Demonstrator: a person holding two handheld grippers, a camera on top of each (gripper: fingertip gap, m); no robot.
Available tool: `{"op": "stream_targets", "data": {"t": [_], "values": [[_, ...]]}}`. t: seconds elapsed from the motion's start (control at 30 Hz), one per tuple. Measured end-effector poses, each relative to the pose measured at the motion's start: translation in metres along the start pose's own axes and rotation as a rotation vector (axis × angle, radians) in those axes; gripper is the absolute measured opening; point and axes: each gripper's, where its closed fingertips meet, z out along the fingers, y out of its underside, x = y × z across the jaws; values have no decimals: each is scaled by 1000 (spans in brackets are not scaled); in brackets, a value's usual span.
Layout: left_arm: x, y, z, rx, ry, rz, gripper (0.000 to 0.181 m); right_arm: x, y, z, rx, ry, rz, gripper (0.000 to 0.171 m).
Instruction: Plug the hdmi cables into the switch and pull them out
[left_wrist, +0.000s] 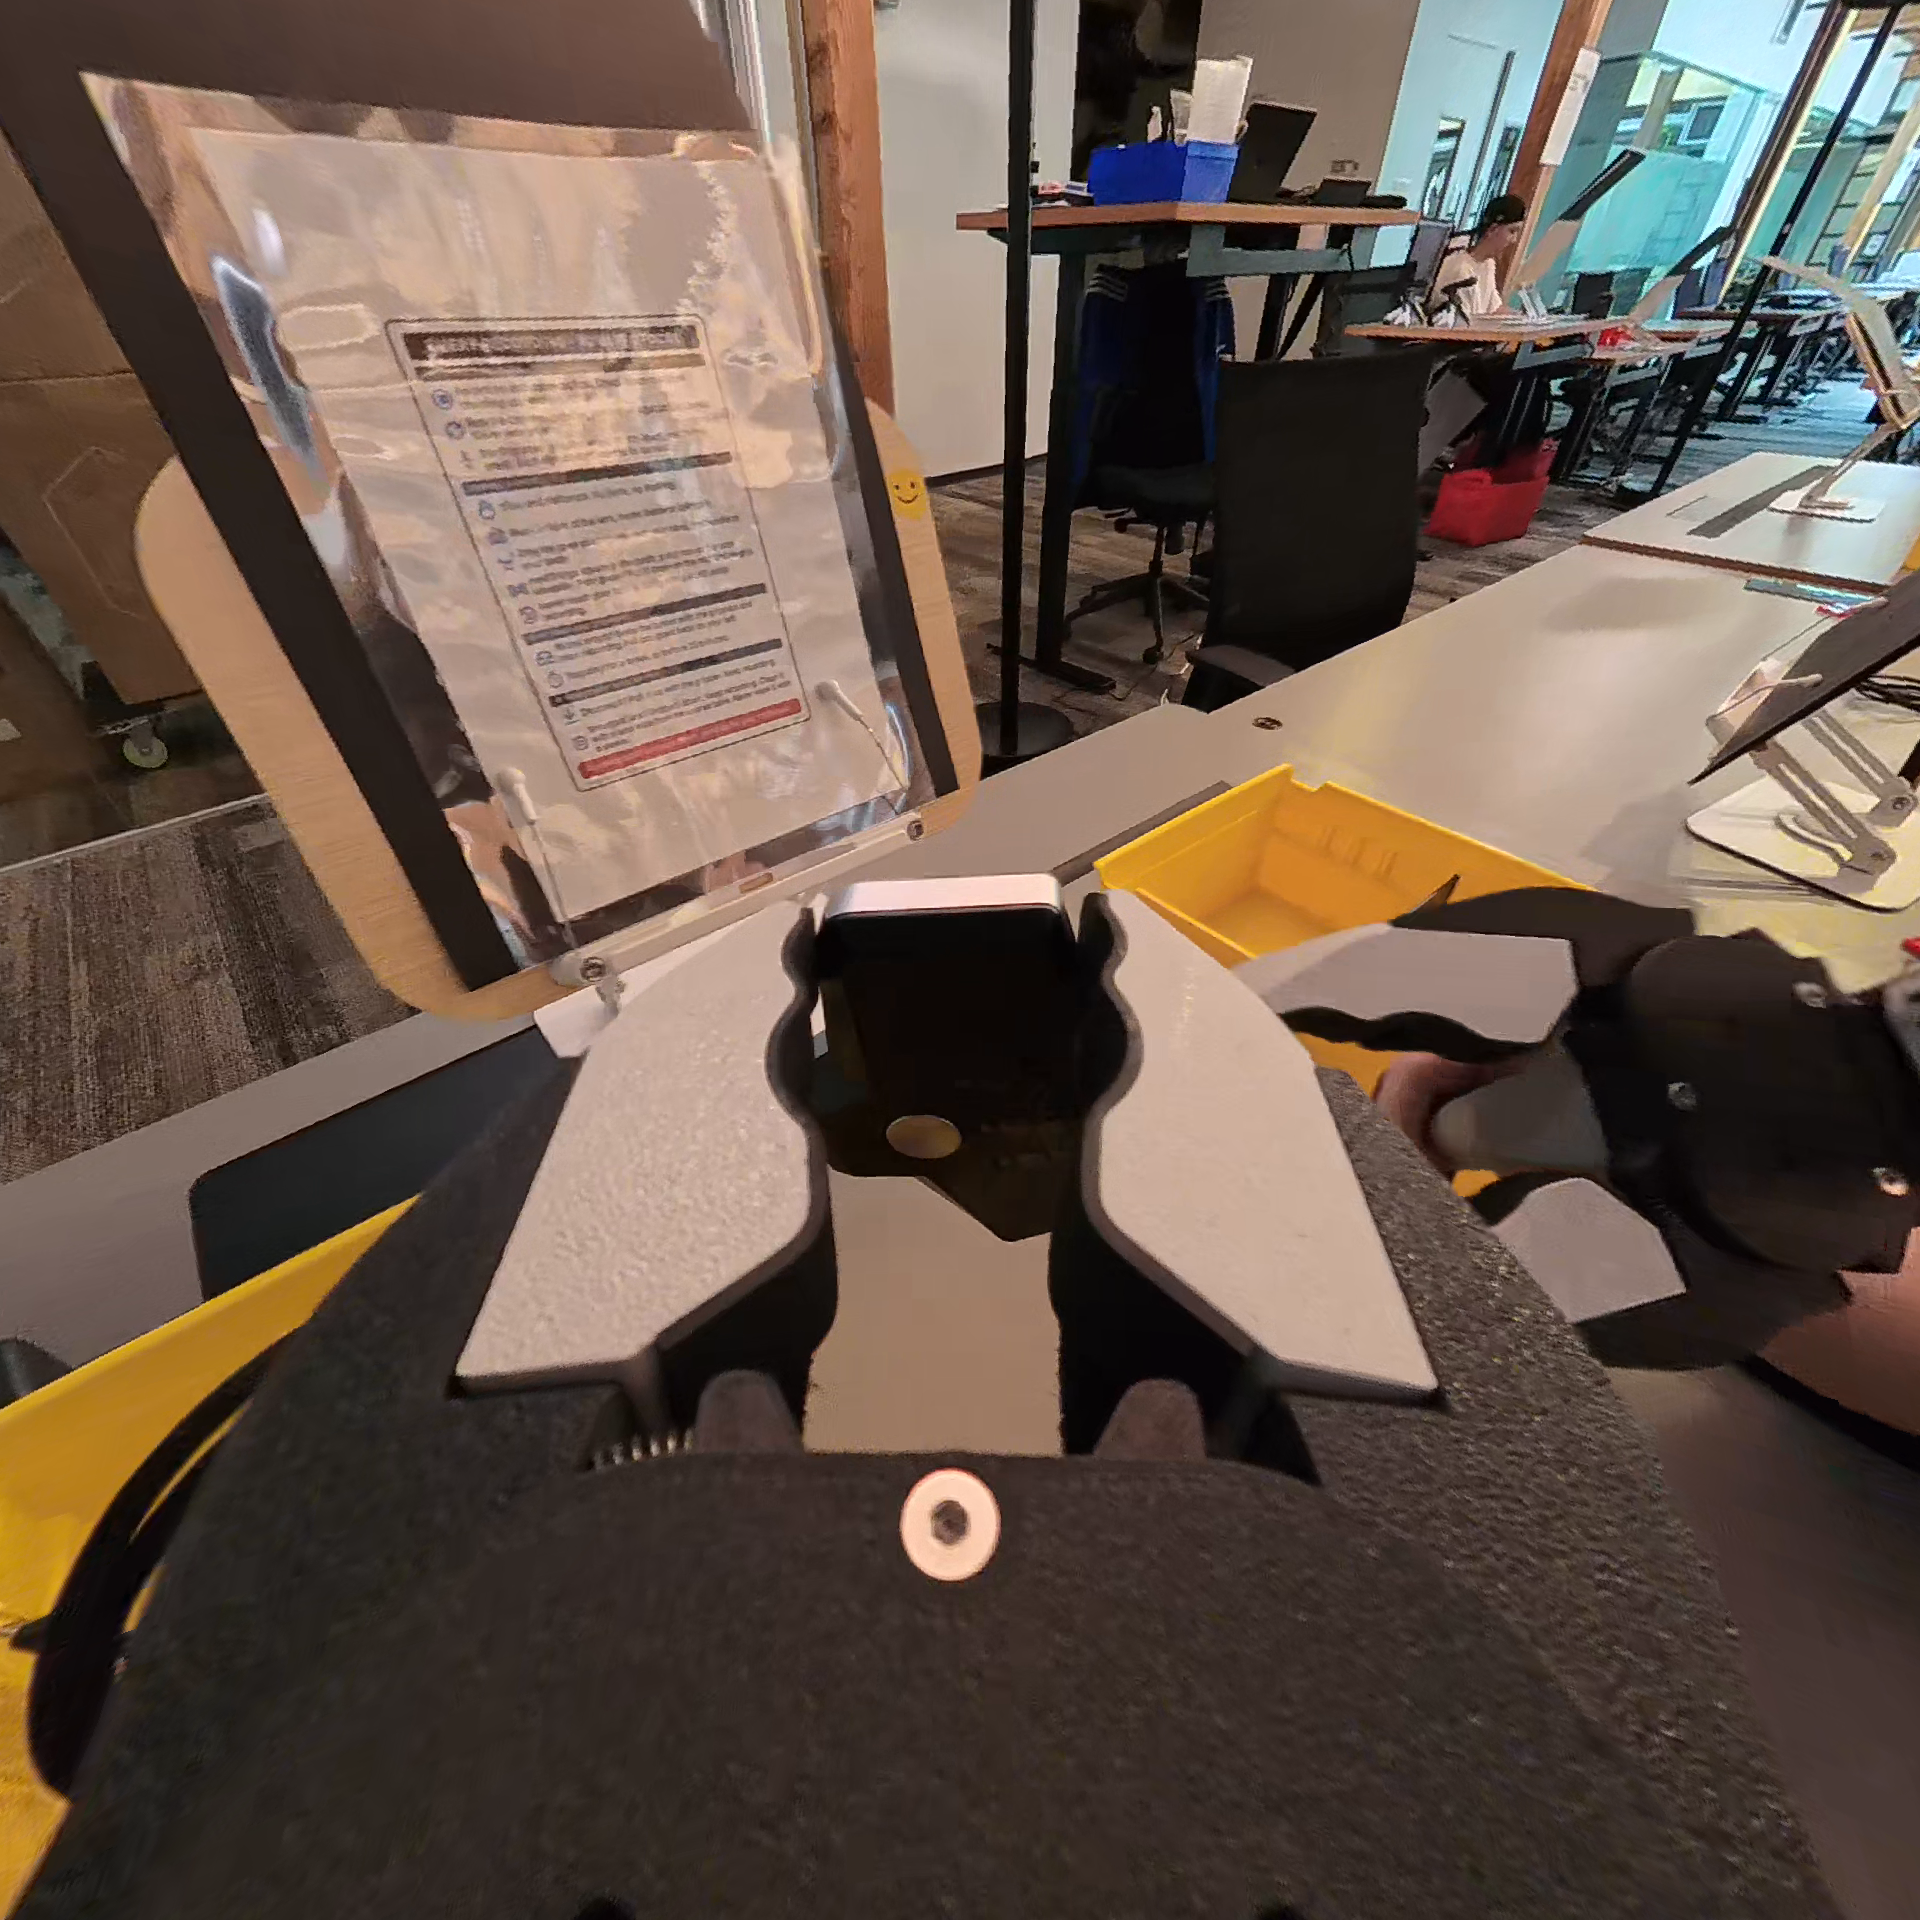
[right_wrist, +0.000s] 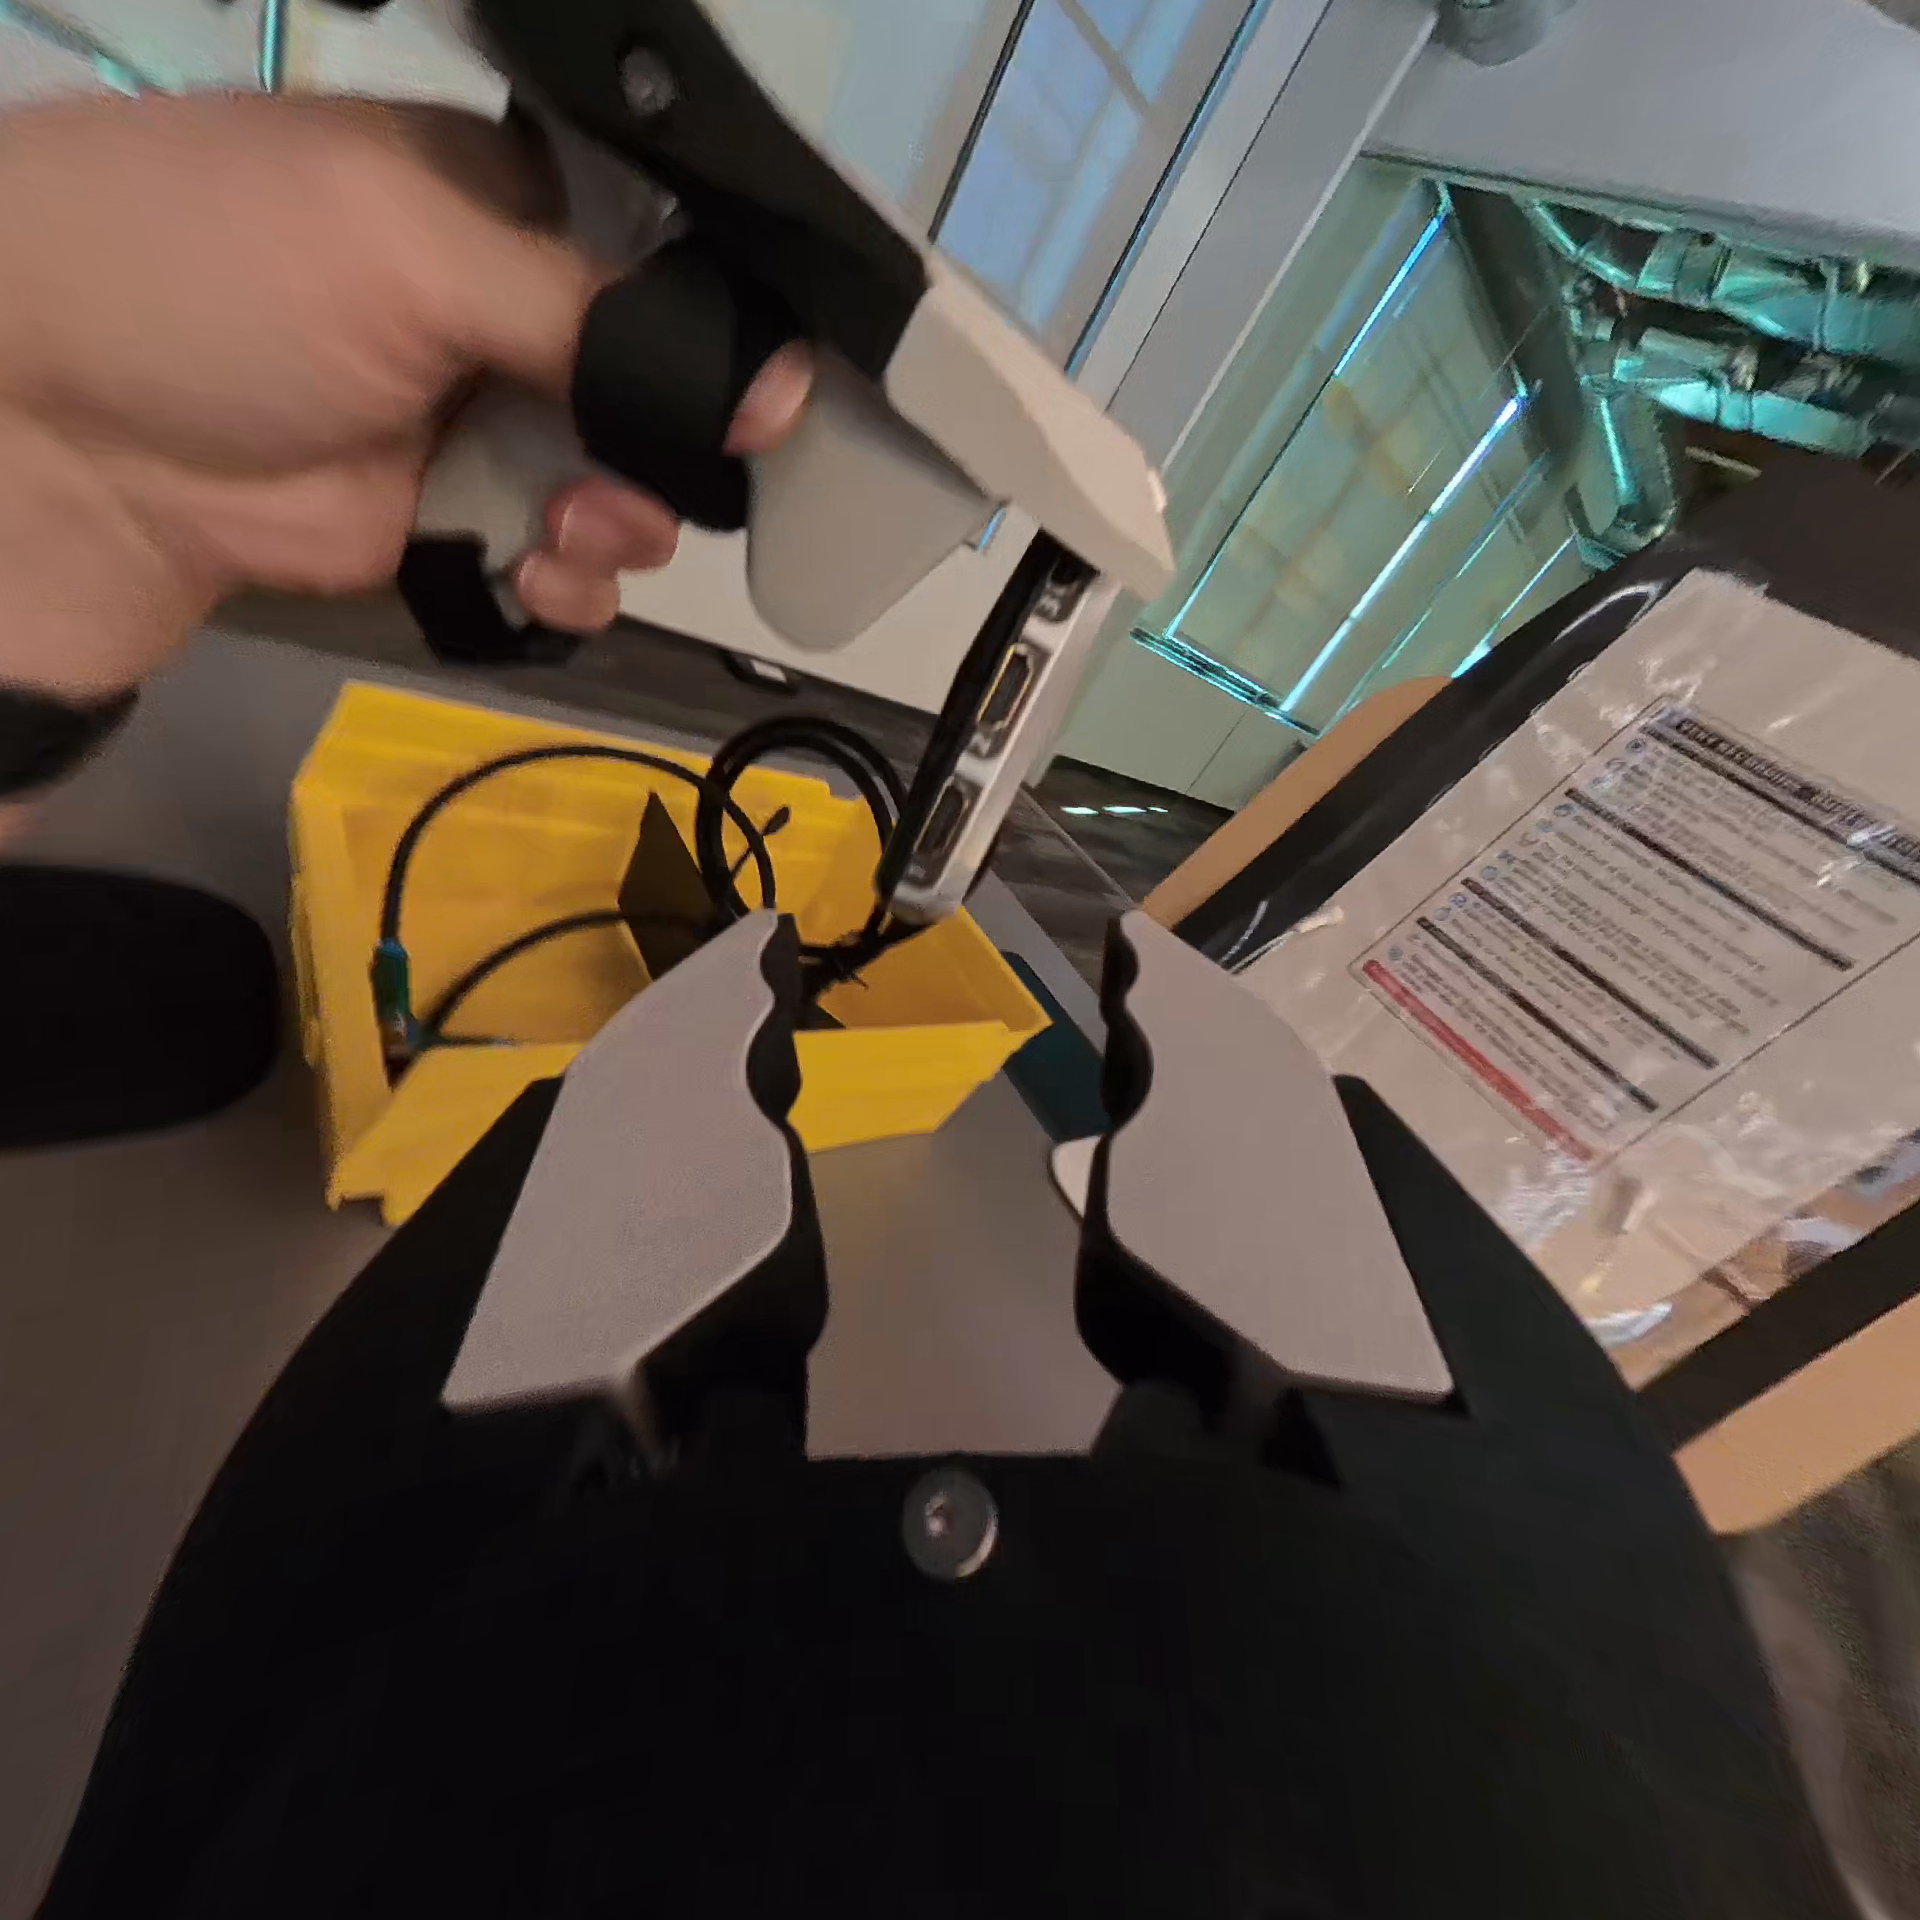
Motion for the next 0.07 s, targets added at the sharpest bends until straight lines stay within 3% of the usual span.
{"op": "stream_targets", "data": {"t": [0.03, 0.07], "values": [[4, 0, 2, -2, 1, 0, 48, 1, -1, 4, 8, -10, 57, 56], [8, 0, 5, -4, 0, 3, 48, 0, 1, 8, 0, -22, 100, 56]]}}
